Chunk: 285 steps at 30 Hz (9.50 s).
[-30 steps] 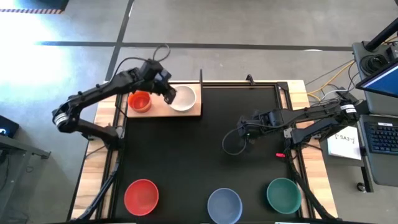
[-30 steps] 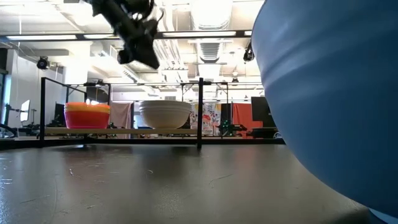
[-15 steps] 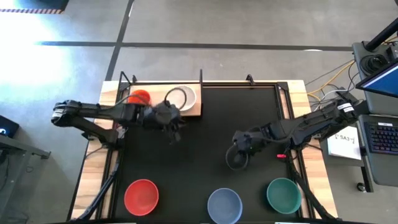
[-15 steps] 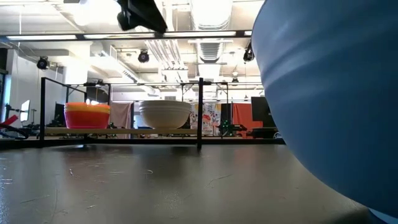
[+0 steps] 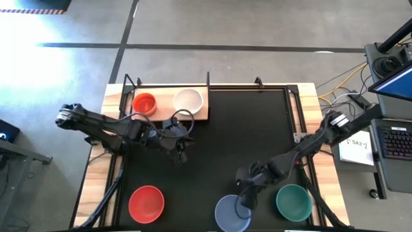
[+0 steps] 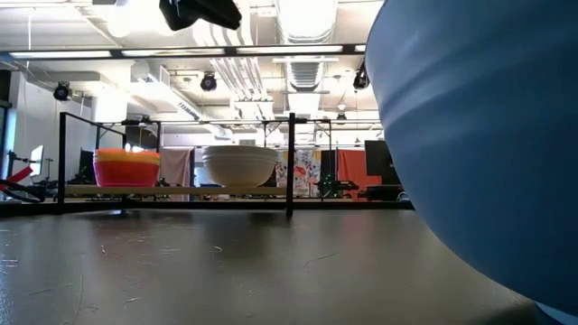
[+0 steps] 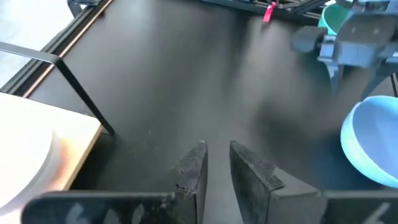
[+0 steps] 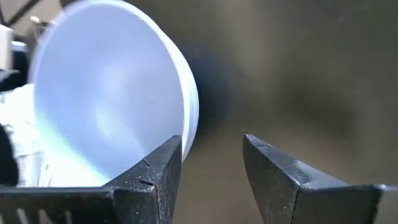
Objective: Place and stack bowls onto a shelf
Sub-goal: Stack the blue bowl on top of the white bowl on the shelf, then stack the orange bowl on top of the blue bowl on the shelf
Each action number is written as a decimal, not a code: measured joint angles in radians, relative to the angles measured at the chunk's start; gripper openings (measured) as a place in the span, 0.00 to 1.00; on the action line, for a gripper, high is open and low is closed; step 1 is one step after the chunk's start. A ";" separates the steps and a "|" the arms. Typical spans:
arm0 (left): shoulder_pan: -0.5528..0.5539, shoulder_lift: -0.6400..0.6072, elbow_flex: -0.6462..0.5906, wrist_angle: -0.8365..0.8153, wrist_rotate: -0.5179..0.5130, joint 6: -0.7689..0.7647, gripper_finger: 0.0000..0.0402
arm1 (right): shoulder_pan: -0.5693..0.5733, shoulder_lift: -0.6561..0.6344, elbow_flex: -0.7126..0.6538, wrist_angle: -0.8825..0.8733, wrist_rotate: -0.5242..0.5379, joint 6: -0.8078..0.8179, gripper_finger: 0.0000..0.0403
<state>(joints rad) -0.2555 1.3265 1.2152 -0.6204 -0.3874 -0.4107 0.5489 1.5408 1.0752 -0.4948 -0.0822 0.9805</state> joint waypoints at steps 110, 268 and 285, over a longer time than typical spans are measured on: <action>0.166 0.086 0.000 0.886 -0.590 1.005 0.13 | -0.492 -0.164 0.000 1.132 1.104 -1.509 0.02; -0.073 0.034 0.000 -0.495 0.355 -0.773 0.34 | -0.573 -0.328 0.000 -0.294 0.060 -0.535 0.50; -0.508 0.292 0.015 -0.245 0.353 -1.522 0.34 | -0.573 -0.328 -0.167 -0.308 0.058 -0.517 0.50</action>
<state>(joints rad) -0.7639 1.6188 1.2302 -0.8657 -0.0343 -1.9322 -0.0238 1.2125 0.9084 -0.8028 -0.0242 0.4631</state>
